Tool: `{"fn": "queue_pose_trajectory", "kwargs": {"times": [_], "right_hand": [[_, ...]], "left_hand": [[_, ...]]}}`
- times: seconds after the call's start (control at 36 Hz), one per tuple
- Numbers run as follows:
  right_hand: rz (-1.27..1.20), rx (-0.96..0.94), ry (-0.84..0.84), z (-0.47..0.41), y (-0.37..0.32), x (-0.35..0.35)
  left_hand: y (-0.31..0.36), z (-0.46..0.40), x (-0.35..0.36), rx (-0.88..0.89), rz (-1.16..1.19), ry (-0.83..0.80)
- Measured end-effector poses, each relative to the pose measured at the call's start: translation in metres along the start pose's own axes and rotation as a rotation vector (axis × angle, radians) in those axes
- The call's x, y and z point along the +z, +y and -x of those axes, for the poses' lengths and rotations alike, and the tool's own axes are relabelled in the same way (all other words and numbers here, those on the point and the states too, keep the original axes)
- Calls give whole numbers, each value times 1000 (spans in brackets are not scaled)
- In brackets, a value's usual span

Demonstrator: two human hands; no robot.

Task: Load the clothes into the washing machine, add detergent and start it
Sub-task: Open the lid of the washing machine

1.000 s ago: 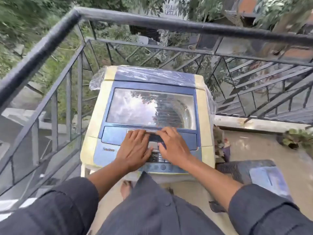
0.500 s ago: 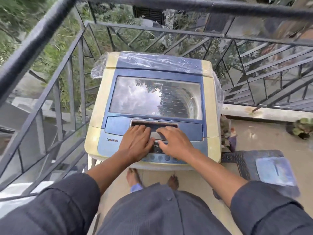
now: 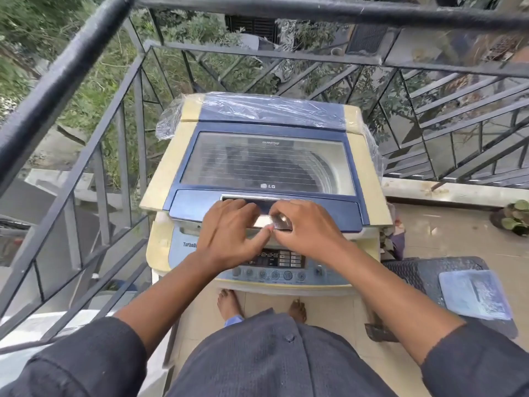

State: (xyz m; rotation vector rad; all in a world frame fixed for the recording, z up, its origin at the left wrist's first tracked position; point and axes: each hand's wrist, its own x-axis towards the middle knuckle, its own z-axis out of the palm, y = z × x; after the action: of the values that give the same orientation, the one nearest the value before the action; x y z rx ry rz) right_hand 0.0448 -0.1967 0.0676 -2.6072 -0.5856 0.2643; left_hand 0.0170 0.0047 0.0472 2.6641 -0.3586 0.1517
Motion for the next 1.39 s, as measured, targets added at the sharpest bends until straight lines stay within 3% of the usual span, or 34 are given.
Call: {"fn": "queue_pose_trajectory", "kwargs": {"times": [0.22,0.42,0.64,0.72,0.89,1.06,1.14,1.39], "right_hand": [[54,-153,167,-8,-9,-42],[206,-251,489,-29,-13,-77],[252,-186,797,-75,-17,-112],[274,-128,856,-95,-20,-128],[238,-24,912,-135,-24,-159],[348,-74,973,-140,-22,-150],[411,-148,897,-133,-14,-127],[607,-50,789,-163,24,-113]], "left_hand": [[1,-28,-41,187,2,127],[5,-71,-83,281,-23,273],[12,-110,-95,260,-116,587],[15,-114,-91,260,-135,559],[9,-133,-78,169,-319,351],[1,-165,-75,184,-309,401],[-2,-178,-72,189,-297,422],[-3,-211,-72,178,-286,437]]}}
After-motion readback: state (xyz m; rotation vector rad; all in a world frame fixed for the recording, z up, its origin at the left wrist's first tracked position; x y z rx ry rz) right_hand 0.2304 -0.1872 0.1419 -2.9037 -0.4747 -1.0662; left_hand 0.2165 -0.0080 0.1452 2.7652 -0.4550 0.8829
